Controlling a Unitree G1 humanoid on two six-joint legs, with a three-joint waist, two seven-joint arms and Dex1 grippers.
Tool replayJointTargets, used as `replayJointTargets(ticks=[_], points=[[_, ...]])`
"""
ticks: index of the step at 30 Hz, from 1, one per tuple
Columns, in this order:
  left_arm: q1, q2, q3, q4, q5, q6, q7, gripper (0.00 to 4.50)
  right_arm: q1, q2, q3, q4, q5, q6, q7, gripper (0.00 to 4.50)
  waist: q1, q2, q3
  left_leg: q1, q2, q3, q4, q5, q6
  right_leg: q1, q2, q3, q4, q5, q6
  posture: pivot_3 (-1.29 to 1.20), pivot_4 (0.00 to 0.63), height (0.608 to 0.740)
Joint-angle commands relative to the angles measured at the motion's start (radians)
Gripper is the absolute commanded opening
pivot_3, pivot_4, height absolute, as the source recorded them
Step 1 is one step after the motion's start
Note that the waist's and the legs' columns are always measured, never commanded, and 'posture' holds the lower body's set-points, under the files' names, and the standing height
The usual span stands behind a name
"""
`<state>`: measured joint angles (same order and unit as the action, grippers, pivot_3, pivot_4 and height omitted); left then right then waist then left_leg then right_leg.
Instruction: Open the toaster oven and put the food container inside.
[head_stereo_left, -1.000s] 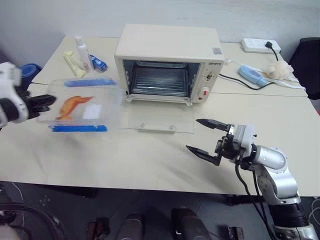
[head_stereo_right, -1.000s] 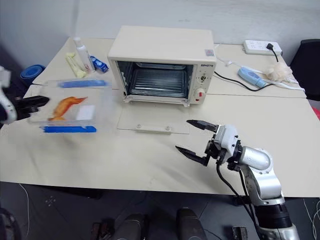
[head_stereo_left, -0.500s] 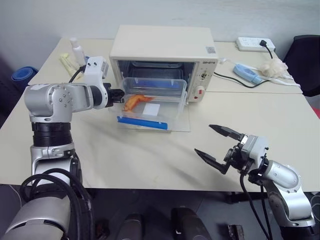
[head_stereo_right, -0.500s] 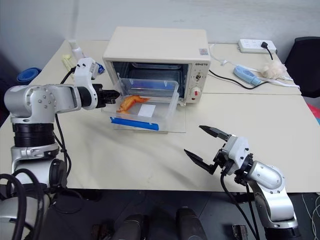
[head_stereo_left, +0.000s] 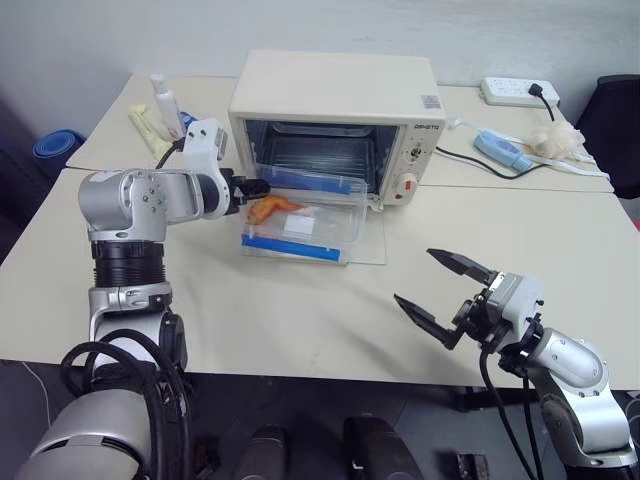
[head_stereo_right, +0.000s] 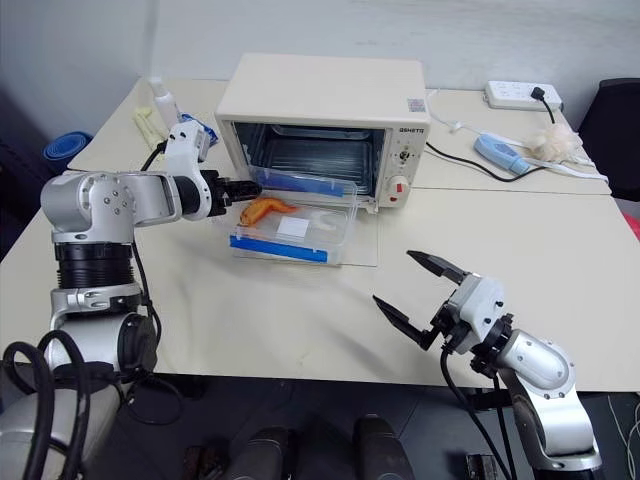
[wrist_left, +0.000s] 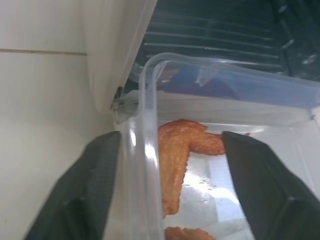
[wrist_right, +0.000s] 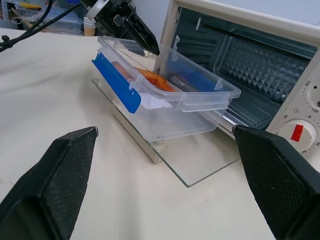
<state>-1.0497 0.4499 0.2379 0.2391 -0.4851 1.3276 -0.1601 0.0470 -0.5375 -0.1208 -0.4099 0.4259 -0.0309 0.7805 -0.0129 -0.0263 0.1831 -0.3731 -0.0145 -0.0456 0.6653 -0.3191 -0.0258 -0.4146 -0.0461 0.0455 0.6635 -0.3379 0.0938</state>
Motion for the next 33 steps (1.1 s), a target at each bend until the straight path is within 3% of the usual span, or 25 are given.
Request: replayJointTargets(ticks=[1, 3, 4, 8, 13, 16, 17, 22, 33], points=[[0.047, 0.136, 0.004, -0.109, -0.064, -0.051, -0.202, 3.73, -0.036, -0.034, -0.007, -0.095, 0.088, 0.101, -0.004, 4.5, -0.01, 0.0, 0.0, 0.0, 0.0, 0.0, 0.0, 0.0, 0.0, 0.0, 0.0, 0.0, 0.0, 0.0, 0.0, 0.0, 0.15, 0.74], [0.135, 0.272, -0.044, -0.135, -0.06, -0.155, -0.388, 3.73, -0.056, -0.059, 0.02, -0.117, 0.115, 0.171, 0.015, 4.5, -0.022, 0.001, 0.0, 0.001, 0.0, 0.0, -0.002, 0.0, -0.001, 0.0, 0.0, 0.0, 0.0, 0.0, 0.0, 0.0, 0.15, 0.74], [0.167, 0.317, -0.061, -0.14, -0.056, -0.205, -0.456, 3.76, -0.064, -0.067, 0.028, -0.12, 0.116, 0.19, 0.018, 4.11, -0.025, 0.001, 0.0, 0.003, 0.001, 0.001, -0.003, 0.001, -0.002, 0.0, 0.001, 0.001, 0.0, 0.0, 0.0, 0.0, 0.15, 0.74], [0.312, 0.49, -0.128, -0.061, 0.044, -0.517, -0.715, 2.89, -0.117, -0.072, 0.112, -0.112, 0.09, 0.281, 0.018, 2.93, -0.014, 0.002, 0.001, 0.003, 0.002, -0.001, -0.003, 0.001, -0.003, 0.001, 0.002, 0.001, -0.001, -0.001, -0.001, 0.0, 0.15, 0.74], [0.482, 0.521, -0.142, -0.112, 0.035, -0.753, -0.956, 1.28, -0.19, -0.061, 0.228, -0.046, 0.009, 0.361, 0.004, 1.1, 0.01, 0.002, 0.001, 0.002, 0.0, -0.003, -0.002, 0.0, 0.001, 0.003, -0.002, -0.001, -0.004, -0.001, -0.001, 0.0, 0.15, 0.74], [0.555, 0.436, -0.17, -0.195, 0.024, -0.768, -0.944, 0.31, -0.285, -0.012, 0.292, 0.042, -0.061, 0.365, -0.022, 0.04, 0.015, 0.002, 0.001, 0.001, -0.001, -0.003, -0.001, -0.001, 0.003, 0.003, -0.004, -0.001, -0.004, -0.001, -0.001, 0.0, 0.15, 0.74], [0.558, 0.404, -0.179, -0.204, 0.032, -0.78, -0.929, 0.02, -0.315, 0.004, 0.306, 0.072, -0.079, 0.363, -0.026, 0.0, 0.016, 0.002, 0.001, 0.0, -0.001, -0.003, -0.001, -0.001, 0.003, 0.002, -0.004, -0.001, -0.004, -0.001, -0.001, 0.0, 0.15, 0.74], [0.511, 0.265, -0.197, -0.171, 0.073, -0.804, -0.817, 0.02, -0.434, 0.077, 0.34, 0.188, -0.107, 0.365, -0.016, 0.0, 0.01, 0.002, 0.001, -0.001, -0.001, -0.003, 0.001, -0.001, 0.004, 0.001, -0.002, -0.001, -0.003, 0.0, 0.0, 0.0, 0.15, 0.74], [0.368, 0.105, -0.187, 0.032, 0.153, -0.894, -0.633, 0.02, -0.703, 0.176, 0.303, 0.586, -0.24, 0.196, -0.069, 0.0, -0.015, 0.002, 0.001, -0.001, -0.001, -0.002, 0.001, -0.001, 0.003, -0.001, -0.001, -0.001, 0.0, 0.0, 0.0, 0.0, 0.15, 0.74]])
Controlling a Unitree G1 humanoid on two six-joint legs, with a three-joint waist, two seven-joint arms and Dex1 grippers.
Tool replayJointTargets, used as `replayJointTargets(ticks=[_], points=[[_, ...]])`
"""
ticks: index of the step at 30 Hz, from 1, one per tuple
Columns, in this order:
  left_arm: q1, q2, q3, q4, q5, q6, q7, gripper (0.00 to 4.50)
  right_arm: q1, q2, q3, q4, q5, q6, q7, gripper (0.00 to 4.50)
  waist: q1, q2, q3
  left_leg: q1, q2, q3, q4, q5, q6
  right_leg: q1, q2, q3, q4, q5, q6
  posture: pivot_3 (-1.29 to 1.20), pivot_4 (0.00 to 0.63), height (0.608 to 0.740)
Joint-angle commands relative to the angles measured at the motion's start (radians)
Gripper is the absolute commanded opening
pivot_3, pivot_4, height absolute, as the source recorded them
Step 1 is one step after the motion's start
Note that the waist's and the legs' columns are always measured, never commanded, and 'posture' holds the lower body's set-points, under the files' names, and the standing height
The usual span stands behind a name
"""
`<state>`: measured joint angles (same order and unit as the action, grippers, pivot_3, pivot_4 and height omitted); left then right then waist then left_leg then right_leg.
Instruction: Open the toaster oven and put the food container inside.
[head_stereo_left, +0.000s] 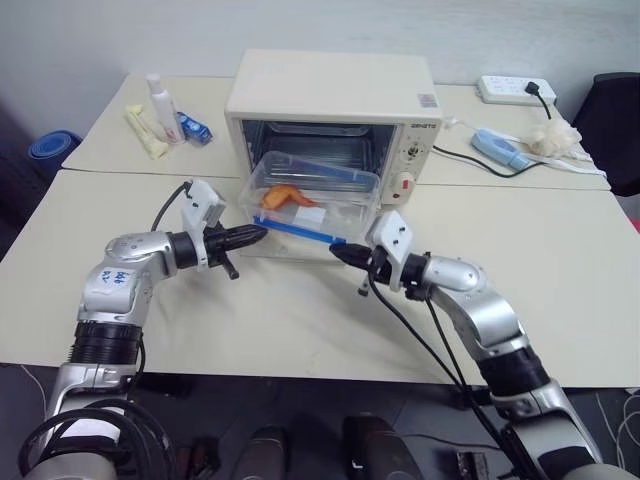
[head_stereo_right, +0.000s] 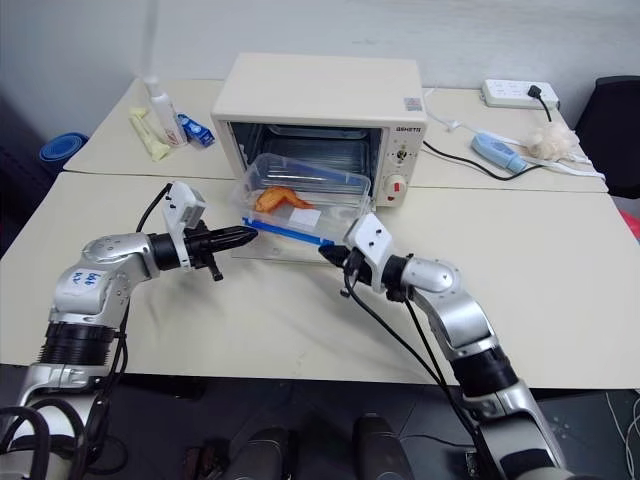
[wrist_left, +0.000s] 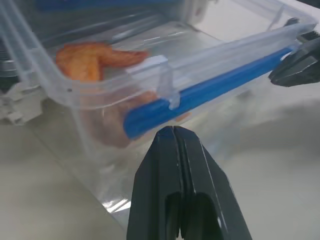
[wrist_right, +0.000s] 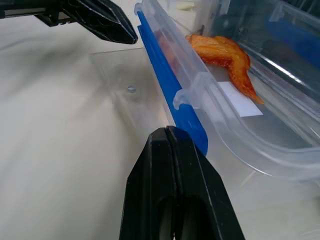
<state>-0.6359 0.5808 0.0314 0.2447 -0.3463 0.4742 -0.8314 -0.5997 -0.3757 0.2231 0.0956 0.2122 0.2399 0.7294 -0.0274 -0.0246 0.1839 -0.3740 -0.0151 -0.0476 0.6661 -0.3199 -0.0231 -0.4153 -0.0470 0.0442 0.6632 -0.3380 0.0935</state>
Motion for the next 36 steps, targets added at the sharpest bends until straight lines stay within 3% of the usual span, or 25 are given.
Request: replayJointTargets(ticks=[1, 8, 18, 22, 25, 30, 34, 36], points=[[-0.058, -0.042, 0.02, 0.041, 0.02, -0.055, 0.05, 0.02, -0.083, 0.017, -0.045, 0.127, -0.038, -0.104, -0.017, 0.0, -0.001, 0.0, 0.0, 0.0, 0.0, 0.0, 0.0, 0.0, 0.0, 0.0, 0.0, 0.0, 0.0, 0.0, 0.0, 0.0, 0.15, 0.74], [-0.121, -0.115, 0.028, 0.151, 0.052, -0.143, 0.102, 0.02, -0.249, 0.041, -0.08, 0.406, -0.086, -0.254, -0.034, 0.0, -0.006, 0.0, 0.0, -0.001, 0.0, 0.001, 0.0, 0.0, -0.001, -0.001, 0.0, 0.0, 0.0, 0.0, 0.0, 0.0, 0.15, 0.74], [-0.282, -0.214, 0.118, 0.427, 0.092, -0.312, 0.336, 0.02, -0.42, 0.135, -0.128, 0.752, -0.144, -0.444, -0.14, 0.0, -0.009, 0.0, 0.0, -0.001, 0.0, 0.002, 0.001, 0.001, -0.001, -0.003, 0.0, 0.0, 0.002, 0.0, 0.0, 0.0, 0.15, 0.74], [-0.264, -0.207, 0.102, 0.415, 0.09, -0.309, 0.276, 0.02, -0.434, 0.147, -0.14, 0.784, -0.149, -0.463, -0.122, 0.0, -0.019, 0.0, 0.0, -0.002, 0.0, 0.002, 0.0, 0.001, -0.002, -0.004, -0.001, 0.0, 0.006, 0.0, 0.0, 0.0, 0.15, 0.74], [-0.187, -0.156, 0.084, 0.268, 0.058, -0.209, 0.17, 0.02, -0.397, 0.126, -0.143, 0.706, -0.121, -0.407, -0.046, 0.0, -0.032, 0.0, 0.0, -0.002, 0.0, 0.002, 0.0, 0.001, -0.002, -0.004, -0.001, 0.0, 0.006, 0.0, 0.0, 0.0, 0.15, 0.74], [-0.005, 0.017, 0.114, -0.035, -0.041, 0.002, 0.009, 0.02, -0.252, 0.012, -0.142, 0.365, -0.03, -0.199, 0.144, 0.0, -0.046, 0.0, 0.0, -0.004, 0.001, 0.002, -0.001, 0.001, -0.002, -0.006, -0.001, 0.0, 0.008, 0.0, 0.0, 0.0, 0.15, 0.74], [0.191, 0.195, 0.242, -0.182, -0.18, -0.037, -0.272, 0.02, -0.09, -0.14, -0.162, 0.19, 0.002, -0.107, 0.24, 0.0, -0.05, 0.0, 0.0, -0.011, 0.001, 0.001, 0.002, 0.001, -0.003, -0.013, -0.001, 0.0, 0.01, 0.0, 0.0, 0.0, 0.15, 0.74], [0.27, 0.269, 0.296, -0.194, -0.212, -0.068, -0.383, 0.39, -0.039, -0.194, -0.166, 0.223, -0.019, -0.143, 0.273, 0.0, -0.047, 0.0, 0.0, -0.011, 0.001, 0.002, 0.002, 0.001, -0.003, -0.013, -0.001, 0.0, 0.008, 0.0, 0.0, 0.0, 0.15, 0.74]])
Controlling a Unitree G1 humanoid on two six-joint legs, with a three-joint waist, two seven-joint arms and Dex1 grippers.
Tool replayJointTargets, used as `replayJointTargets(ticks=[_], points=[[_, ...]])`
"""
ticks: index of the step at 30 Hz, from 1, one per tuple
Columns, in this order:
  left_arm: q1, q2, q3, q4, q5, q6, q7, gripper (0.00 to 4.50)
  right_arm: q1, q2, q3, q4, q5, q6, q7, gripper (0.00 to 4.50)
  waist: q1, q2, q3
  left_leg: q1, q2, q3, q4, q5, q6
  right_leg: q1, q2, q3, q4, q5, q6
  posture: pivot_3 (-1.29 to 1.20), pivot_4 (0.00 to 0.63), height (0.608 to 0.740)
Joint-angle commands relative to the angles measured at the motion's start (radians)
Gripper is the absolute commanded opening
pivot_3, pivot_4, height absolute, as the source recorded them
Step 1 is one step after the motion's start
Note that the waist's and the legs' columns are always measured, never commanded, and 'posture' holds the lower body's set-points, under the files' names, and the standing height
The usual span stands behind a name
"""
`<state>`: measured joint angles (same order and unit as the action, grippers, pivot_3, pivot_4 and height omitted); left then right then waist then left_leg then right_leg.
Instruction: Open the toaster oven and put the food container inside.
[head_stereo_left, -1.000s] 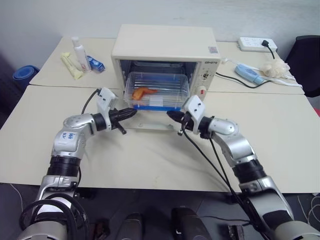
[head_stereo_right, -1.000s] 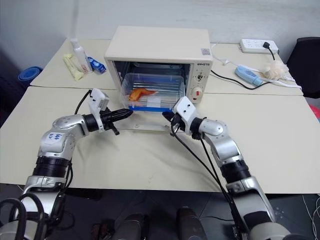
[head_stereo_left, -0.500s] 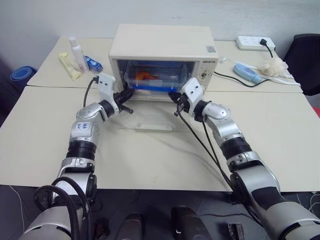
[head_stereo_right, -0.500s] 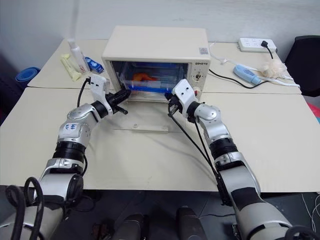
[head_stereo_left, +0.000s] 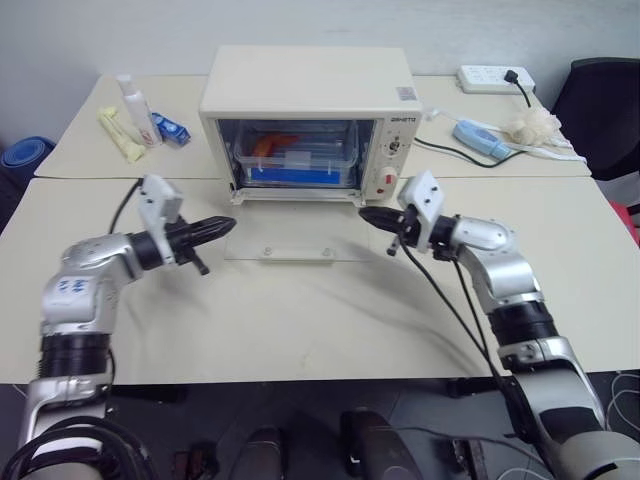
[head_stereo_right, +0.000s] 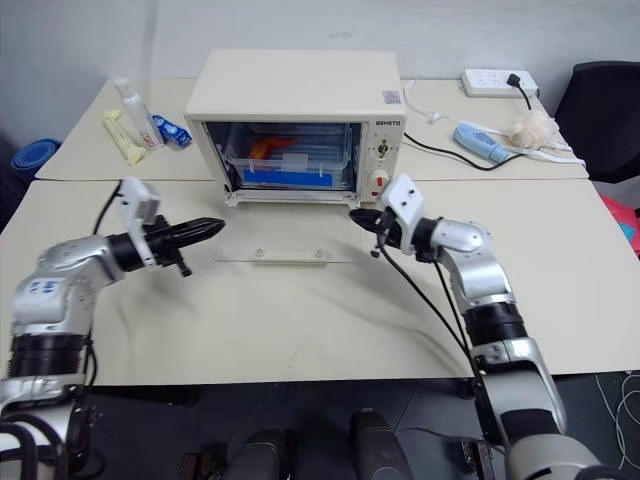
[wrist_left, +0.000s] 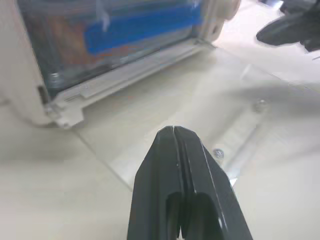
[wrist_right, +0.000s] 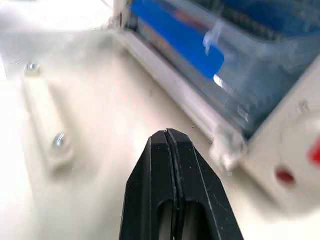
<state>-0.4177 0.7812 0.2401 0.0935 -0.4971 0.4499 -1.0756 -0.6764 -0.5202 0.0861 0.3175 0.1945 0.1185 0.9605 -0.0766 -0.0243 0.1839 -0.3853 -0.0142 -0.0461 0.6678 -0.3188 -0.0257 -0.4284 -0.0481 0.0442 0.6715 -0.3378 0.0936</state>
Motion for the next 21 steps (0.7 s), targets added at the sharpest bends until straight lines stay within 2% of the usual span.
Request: replayJointTargets(ticks=[1, 5, 6, 8, 14, 15, 21], points=[[0.077, 0.09, 0.115, -0.054, -0.092, -0.026, -0.168, 0.53, 0.05, -0.062, -0.029, 0.038, -0.01, -0.047, 0.05, 0.0, 0.006, 0.0, 0.0, 0.0, 0.0, 0.0, 0.0, 0.0, 0.0, 0.0, 0.0, 0.0, -0.002, 0.0, 0.0, 0.0, 0.15, 0.74], [0.116, 0.105, 0.16, -0.087, -0.141, -0.03, -0.2, 1.63, 0.05, -0.051, -0.015, 0.218, -0.044, -0.184, 0.08, 0.0, 0.021, 0.001, 0.0, 0.0, 0.0, 0.001, 0.0, 0.001, 0.002, 0.001, 0.0, 0.0, -0.005, 0.0, 0.0, 0.0, 0.15, 0.74], [0.124, 0.105, 0.163, -0.092, -0.148, -0.019, -0.197, 2.02, 0.045, -0.034, -0.01, 0.265, -0.044, -0.241, 0.106, 0.0, 0.021, 0.001, 0.001, 0.0, 0.0, 0.001, 0.0, 0.001, 0.002, 0.001, 0.0, 0.0, -0.004, 0.0, 0.0, 0.0, 0.15, 0.74], [0.137, 0.096, 0.173, -0.086, -0.162, -0.007, -0.193, 2.5, 0.029, 0.008, -0.008, 0.333, -0.035, -0.306, 0.14, 0.0, 0.022, 0.001, 0.001, 0.0, 0.0, 0.001, 0.0, 0.001, 0.002, 0.001, 0.0, 0.0, -0.003, 0.0, -0.001, 0.0, 0.15, 0.74], [0.17, 0.054, 0.207, -0.059, -0.177, -0.028, -0.152, 4.32, -0.017, 0.122, -0.06, 0.383, 0.047, -0.382, 0.209, 0.0, 0.015, 0.001, 0.001, 0.001, 0.001, 0.002, -0.001, 0.001, 0.002, 0.0, 0.001, 0.0, 0.0, 0.0, -0.001, 0.0, 0.15, 0.74], [0.177, 0.045, 0.216, -0.063, -0.185, -0.023, -0.141, 4.49, -0.022, 0.135, -0.075, 0.375, 0.068, -0.386, 0.211, 0.0, 0.014, 0.001, 0.001, 0.001, 0.001, 0.002, -0.001, 0.001, 0.002, 0.0, 0.001, 0.0, 0.001, 0.0, -0.001, 0.0, 0.15, 0.74], [0.178, -0.024, 0.295, -0.111, -0.291, 0.055, -0.016, 4.49, -0.027, 0.164, -0.126, 0.283, 0.14, -0.361, 0.208, 0.0, 0.022, 0.001, 0.001, 0.001, 0.001, 0.001, 0.0, 0.001, 0.002, 0.0, 0.0, 0.0, 0.001, 0.0, -0.001, 0.0, 0.15, 0.74]])
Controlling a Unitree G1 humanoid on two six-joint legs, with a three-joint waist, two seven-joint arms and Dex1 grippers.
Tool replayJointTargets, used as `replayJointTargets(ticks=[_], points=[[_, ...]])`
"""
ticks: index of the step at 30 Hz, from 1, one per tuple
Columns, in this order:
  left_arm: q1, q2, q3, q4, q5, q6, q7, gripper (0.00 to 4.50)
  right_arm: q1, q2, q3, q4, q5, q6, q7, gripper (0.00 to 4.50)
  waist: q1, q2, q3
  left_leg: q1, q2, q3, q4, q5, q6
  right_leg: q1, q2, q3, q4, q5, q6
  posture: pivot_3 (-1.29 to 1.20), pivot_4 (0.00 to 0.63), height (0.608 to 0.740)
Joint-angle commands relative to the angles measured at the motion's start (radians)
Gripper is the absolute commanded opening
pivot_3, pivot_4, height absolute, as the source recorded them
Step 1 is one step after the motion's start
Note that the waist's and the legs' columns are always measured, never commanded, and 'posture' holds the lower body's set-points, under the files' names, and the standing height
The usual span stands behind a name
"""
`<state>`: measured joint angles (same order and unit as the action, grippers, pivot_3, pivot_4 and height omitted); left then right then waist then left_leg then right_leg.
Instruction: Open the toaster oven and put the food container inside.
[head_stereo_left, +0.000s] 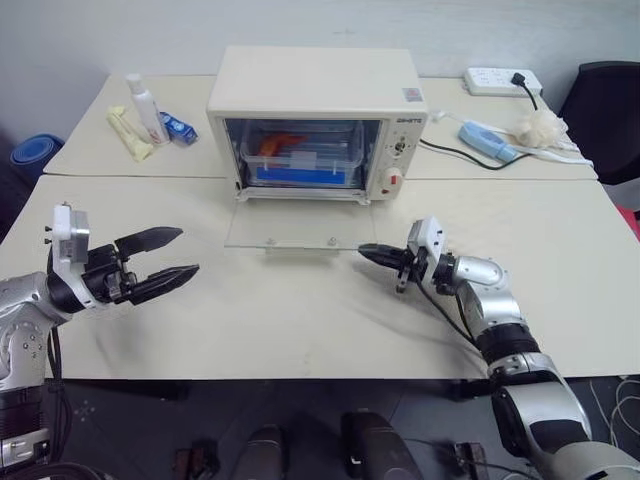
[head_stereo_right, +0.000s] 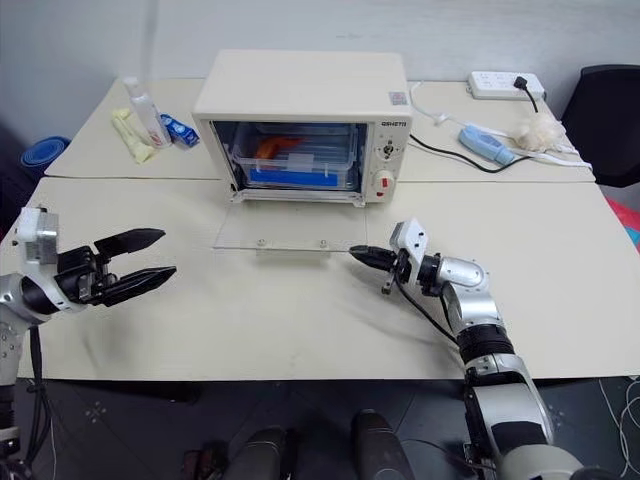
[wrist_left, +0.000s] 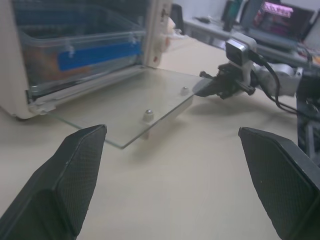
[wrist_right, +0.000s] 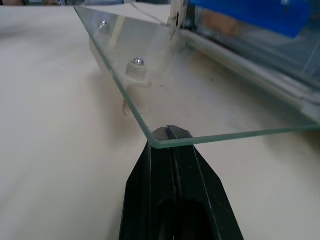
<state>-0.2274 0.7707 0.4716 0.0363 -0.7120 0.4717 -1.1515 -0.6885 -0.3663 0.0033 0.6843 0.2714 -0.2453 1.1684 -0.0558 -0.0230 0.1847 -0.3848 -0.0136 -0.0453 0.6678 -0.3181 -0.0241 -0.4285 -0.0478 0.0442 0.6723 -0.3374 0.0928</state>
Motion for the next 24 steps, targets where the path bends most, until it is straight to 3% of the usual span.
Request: replayJointTargets(ticks=[1, 8, 12, 16, 24], points=[[-0.032, -0.026, 0.083, -0.053, -0.11, 0.059, 0.097, 4.49, -0.023, 0.024, -0.061, -0.12, 0.097, 0.029, -0.009, 0.0, 0.001, 0.0, 0.0, 0.0, 0.0, 0.0, 0.0, 0.0, 0.0, 0.0, 0.0, 0.0, 0.0, 0.0, 0.0, 0.0, 0.15, 0.74], [-0.116, -0.038, 0.096, -0.006, -0.159, 0.093, 0.168, 4.49, -0.108, 0.106, -0.155, -0.274, 0.259, 0.17, -0.128, 0.0, -0.001, 0.0, 0.0, 0.0, 0.0, -0.001, 0.001, 0.0, -0.001, 0.0, 0.0, -0.001, 0.001, 0.0, 0.0, 0.0, 0.15, 0.74], [-0.121, -0.004, 0.048, 0.04, -0.085, 0.028, 0.106, 4.49, -0.088, 0.058, -0.145, -0.365, 0.268, 0.261, -0.119, 0.0, 0.0, 0.0, 0.0, 0.0, 0.0, -0.001, -0.001, 0.001, -0.002, -0.001, 0.0, -0.001, 0.001, 0.0, 0.0, 0.0, 0.15, 0.74], [-0.084, 0.036, -0.018, 0.108, 0.082, -0.166, 0.044, 4.5, 0.034, -0.06, -0.103, -0.514, 0.255, 0.322, -0.019, 0.78, 0.01, 0.0, 0.0, -0.001, -0.001, -0.002, -0.001, 0.0, -0.001, 0.0, -0.001, -0.002, -0.001, 0.0, 0.0, 0.0, 0.15, 0.74], [0.132, 0.063, -0.034, 0.159, 0.269, -0.459, -0.01, 4.5, 0.302, -0.27, -0.029, -0.623, 0.145, 0.217, 0.166, 3.44, 0.015, 0.0, 0.0, -0.001, -0.001, 0.001, -0.002, -0.001, 0.001, 0.0, -0.001, 0.0, -0.008, 0.0, 0.0, 0.0, 0.15, 0.74]])
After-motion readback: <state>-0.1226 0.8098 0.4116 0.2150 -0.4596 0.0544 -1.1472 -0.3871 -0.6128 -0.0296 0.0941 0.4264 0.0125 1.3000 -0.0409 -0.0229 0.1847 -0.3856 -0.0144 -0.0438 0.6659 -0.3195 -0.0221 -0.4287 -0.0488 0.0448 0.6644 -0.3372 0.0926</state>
